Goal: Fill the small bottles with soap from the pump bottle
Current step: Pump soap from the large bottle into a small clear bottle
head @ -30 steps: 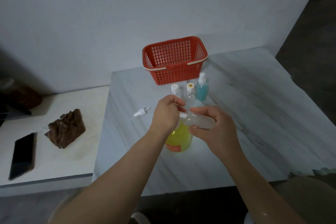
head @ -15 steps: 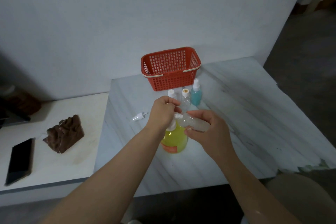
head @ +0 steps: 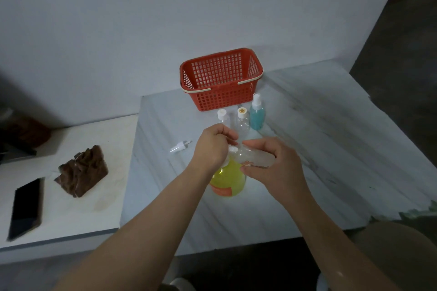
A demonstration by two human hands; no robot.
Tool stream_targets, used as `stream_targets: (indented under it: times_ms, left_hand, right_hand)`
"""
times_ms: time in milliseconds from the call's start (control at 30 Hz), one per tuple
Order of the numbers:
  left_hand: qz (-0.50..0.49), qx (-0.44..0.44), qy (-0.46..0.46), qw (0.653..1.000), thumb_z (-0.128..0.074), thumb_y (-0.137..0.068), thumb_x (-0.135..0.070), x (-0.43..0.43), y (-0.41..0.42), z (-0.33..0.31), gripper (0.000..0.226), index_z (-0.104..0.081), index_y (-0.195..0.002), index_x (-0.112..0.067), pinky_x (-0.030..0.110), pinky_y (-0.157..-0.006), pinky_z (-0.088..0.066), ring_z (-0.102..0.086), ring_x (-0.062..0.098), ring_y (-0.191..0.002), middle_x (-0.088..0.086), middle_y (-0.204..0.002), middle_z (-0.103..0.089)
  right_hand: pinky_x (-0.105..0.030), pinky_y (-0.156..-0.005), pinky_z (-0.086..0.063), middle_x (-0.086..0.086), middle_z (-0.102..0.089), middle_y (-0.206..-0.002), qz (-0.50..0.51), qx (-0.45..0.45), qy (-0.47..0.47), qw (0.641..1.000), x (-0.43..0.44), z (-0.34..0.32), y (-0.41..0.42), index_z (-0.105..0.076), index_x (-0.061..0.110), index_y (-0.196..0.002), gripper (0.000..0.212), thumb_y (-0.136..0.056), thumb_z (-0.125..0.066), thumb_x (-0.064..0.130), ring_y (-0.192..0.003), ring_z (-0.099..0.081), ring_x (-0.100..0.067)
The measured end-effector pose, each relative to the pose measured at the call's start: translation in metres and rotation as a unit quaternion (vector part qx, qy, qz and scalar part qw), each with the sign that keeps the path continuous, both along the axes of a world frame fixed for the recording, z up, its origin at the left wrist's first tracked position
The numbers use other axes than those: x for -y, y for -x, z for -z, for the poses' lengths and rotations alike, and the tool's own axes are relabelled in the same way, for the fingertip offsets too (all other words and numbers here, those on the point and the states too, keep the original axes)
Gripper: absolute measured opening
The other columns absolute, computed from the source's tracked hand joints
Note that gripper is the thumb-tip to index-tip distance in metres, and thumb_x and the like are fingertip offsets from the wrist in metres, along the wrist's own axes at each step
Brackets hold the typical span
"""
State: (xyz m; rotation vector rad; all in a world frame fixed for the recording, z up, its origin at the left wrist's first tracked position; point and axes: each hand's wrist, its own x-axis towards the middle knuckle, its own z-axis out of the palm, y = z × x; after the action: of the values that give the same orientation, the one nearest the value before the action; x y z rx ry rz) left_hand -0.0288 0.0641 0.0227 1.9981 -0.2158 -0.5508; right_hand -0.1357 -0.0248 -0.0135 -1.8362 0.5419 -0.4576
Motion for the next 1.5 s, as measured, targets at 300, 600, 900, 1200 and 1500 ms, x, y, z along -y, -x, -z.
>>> stream_targets:
  times_ms: [300, 600, 900, 1200, 1500]
  left_hand:
    - [-0.010, -0.008, -0.001, 1.000, -0.029, -0.079, 0.009, 0.001, 0.001, -0.001, 0.037, -0.061, -0.075, -0.010, 0.034, -0.076, -0.048, -0.057, 0.019, -0.071, 0.007, -0.070, -0.063]
    - [-0.026, -0.016, 0.015, 0.999, -0.035, -0.083, 0.007, 0.004, -0.001, -0.008, 0.033, -0.060, -0.074, -0.011, 0.037, -0.079, -0.050, -0.058, 0.022, -0.070, 0.007, -0.067, -0.064]
    - [-0.018, -0.006, 0.027, 0.999, -0.040, -0.086, 0.004, 0.001, -0.003, -0.012, 0.027, -0.060, -0.079, -0.013, 0.035, -0.079, -0.050, -0.058, 0.015, -0.067, 0.006, -0.074, -0.066]
    - [0.004, -0.025, 0.011, 1.000, -0.031, -0.084, 0.008, -0.001, 0.001, -0.004, 0.035, -0.061, -0.080, -0.009, 0.027, -0.065, -0.046, -0.055, 0.021, -0.068, 0.006, -0.071, -0.062]
    - [-0.004, -0.013, -0.002, 1.000, -0.029, -0.080, 0.009, 0.001, 0.001, -0.001, 0.039, -0.060, -0.073, -0.013, 0.032, -0.072, -0.047, -0.056, 0.021, -0.072, 0.007, -0.073, -0.063]
  right_hand:
    - [-0.024, -0.078, -0.048, 0.012, -0.063, -0.096, -0.003, 0.003, 0.004, 1.000, 0.000, -0.003, 0.000, -0.059, 0.046, -0.086, 0.051, -0.061, -0.083, 0.009, -0.092, -0.060, -0.008]
    - [-0.024, -0.081, -0.049, 0.010, -0.065, -0.099, 0.000, 0.000, -0.004, 1.000, -0.002, -0.014, 0.004, -0.064, 0.035, -0.095, 0.045, -0.063, -0.083, 0.011, -0.094, -0.060, -0.007]
    - [-0.017, -0.075, -0.044, 0.011, -0.065, -0.099, 0.000, -0.007, 0.002, 1.000, -0.003, -0.014, 0.002, -0.065, 0.036, -0.096, 0.047, -0.061, -0.084, 0.011, -0.094, -0.061, -0.006]
    - [-0.020, -0.077, -0.046, 0.009, -0.064, -0.099, 0.000, -0.009, 0.010, 1.000, -0.002, -0.008, 0.001, -0.062, 0.038, -0.093, 0.046, -0.062, -0.083, 0.010, -0.093, -0.058, -0.005]
    - [-0.019, -0.077, -0.045, 0.011, -0.063, -0.098, 0.008, -0.001, 0.009, 1.000, -0.003, -0.003, -0.003, -0.058, 0.045, -0.085, 0.051, -0.062, -0.082, 0.007, -0.093, -0.059, -0.004]
